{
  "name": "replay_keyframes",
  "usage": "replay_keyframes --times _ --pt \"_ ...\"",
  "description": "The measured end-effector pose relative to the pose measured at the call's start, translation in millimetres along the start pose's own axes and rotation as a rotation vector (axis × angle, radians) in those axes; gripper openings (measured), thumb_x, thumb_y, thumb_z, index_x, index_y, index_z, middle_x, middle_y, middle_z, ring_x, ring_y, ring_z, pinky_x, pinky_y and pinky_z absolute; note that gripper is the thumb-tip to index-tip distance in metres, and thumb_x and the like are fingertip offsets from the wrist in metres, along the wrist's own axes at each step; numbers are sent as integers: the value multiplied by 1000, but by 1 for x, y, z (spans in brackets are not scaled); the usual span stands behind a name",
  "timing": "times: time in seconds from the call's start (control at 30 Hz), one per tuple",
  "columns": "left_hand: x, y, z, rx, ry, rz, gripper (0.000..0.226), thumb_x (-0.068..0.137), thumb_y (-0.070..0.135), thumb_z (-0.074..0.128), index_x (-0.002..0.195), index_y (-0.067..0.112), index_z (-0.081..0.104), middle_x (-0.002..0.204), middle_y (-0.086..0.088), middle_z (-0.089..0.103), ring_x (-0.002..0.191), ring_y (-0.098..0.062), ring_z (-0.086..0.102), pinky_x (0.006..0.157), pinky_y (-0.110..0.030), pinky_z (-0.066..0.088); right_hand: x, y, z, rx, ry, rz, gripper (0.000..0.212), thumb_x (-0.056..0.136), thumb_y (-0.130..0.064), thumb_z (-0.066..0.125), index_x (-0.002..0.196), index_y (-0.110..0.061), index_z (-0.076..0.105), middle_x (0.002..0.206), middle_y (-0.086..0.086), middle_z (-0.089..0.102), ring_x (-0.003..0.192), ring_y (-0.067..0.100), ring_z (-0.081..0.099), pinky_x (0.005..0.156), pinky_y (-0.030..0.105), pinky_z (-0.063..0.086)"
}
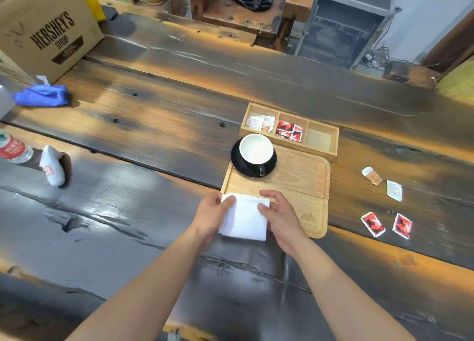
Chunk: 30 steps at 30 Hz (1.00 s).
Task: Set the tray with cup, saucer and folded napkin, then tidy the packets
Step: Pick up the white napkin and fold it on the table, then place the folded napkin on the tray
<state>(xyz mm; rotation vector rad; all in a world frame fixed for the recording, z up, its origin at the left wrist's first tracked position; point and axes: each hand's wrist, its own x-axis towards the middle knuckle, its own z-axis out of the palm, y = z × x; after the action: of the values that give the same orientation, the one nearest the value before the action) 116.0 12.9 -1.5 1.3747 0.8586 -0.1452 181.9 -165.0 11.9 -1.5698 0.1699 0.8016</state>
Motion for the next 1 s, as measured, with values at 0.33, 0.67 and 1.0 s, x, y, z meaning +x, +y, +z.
replay_keyframes --times 0.33,0.67,1.0 --pt "68 33 30 411 96 263 28 94 23 65 122 20 57 96 0 65 94 -24 63 77 -34 47 69 -15 -17 -264 201 -161 15 96 -11 61 102 -23 67 99 5 73 85 13 65 71 26 49" --pt "79 5 20 1056 210 480 31 91 15 65 121 6 63 112 -20 64 101 -42 56 84 -49 44 92 5 -5 -739 220 -198 32 98 -15 60 130 -13 65 111 8 62 96 20 59 87 26 43" --pt "69 -39 16 1488 -153 758 68 106 47 13 161 7 10 170 -10 3 157 -26 -3 128 -47 5 61 42 -4 -1431 93 -442 52 103 -25 50 152 -10 40 161 6 38 150 23 33 118 37 33"
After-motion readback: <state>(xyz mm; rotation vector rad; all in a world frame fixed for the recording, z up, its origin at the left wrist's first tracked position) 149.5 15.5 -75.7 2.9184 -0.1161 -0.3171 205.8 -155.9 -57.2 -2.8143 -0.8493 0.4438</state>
